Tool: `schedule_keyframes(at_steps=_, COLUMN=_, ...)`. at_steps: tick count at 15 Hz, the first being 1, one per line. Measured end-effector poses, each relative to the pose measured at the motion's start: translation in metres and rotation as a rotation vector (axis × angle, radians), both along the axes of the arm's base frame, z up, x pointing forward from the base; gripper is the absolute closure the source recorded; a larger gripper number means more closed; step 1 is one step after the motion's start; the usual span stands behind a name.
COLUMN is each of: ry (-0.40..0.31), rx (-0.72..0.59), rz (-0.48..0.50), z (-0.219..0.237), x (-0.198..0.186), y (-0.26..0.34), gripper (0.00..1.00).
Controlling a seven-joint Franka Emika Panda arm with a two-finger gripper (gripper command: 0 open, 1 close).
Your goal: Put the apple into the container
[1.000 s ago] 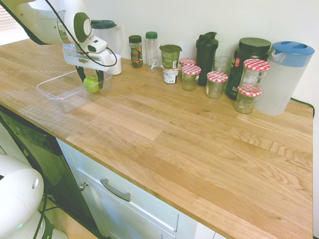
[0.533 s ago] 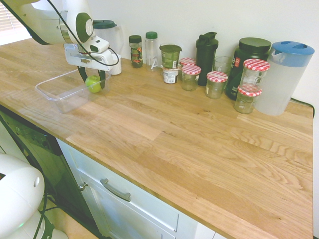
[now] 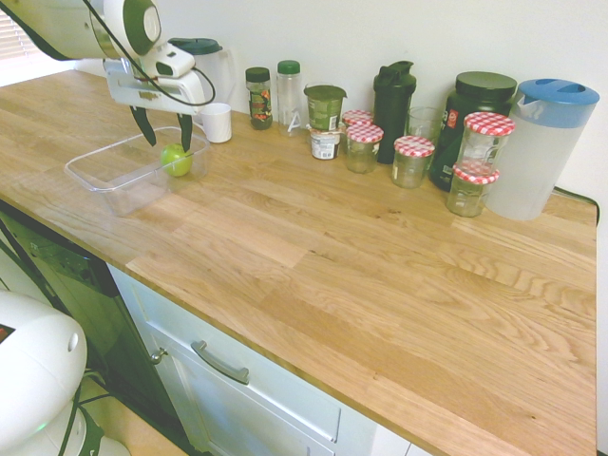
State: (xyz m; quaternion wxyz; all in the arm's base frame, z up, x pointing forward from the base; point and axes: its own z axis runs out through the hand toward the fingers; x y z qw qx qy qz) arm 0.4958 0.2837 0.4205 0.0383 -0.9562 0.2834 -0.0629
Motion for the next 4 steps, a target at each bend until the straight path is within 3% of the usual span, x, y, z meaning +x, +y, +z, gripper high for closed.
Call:
schedule_keyframes(at_steps=2, ry=0.007, rx=-0.022, rz=-0.076, z=0.057, x=-0.011, y=-0.037, gripper=0.00)
schedule_keyframes(at_steps=4, ry=0.039, rx=-0.022, rz=-0.216, z=0.100, x=-0.013, y=-0.118, gripper=0.00)
